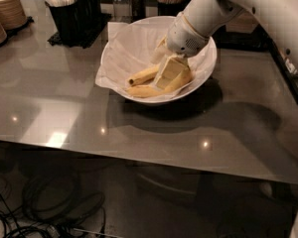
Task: Pick banana from white bowl
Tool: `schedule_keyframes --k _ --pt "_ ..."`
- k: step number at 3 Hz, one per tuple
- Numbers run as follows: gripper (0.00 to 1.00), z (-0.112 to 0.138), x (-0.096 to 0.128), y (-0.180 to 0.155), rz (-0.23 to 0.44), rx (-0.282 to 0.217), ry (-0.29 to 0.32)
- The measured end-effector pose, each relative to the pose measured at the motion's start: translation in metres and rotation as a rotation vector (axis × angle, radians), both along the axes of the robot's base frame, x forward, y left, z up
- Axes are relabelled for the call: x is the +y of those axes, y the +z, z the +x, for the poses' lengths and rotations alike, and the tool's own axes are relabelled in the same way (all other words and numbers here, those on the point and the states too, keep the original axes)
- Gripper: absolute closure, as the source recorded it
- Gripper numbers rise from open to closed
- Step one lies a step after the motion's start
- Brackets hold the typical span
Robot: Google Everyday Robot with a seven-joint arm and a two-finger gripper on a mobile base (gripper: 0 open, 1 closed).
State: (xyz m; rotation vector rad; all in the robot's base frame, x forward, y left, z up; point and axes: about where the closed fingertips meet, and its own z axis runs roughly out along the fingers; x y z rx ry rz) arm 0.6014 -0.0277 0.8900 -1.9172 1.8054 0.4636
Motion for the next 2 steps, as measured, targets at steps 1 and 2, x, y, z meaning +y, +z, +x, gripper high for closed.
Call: schedule_keyframes --k 1,2 --pt "0.34 0.003 -0.008 -0.018 -0.010 0.027 -0.021" --pt "0.37 0.008 -0.009 -0.036 -0.022 0.042 -0.029"
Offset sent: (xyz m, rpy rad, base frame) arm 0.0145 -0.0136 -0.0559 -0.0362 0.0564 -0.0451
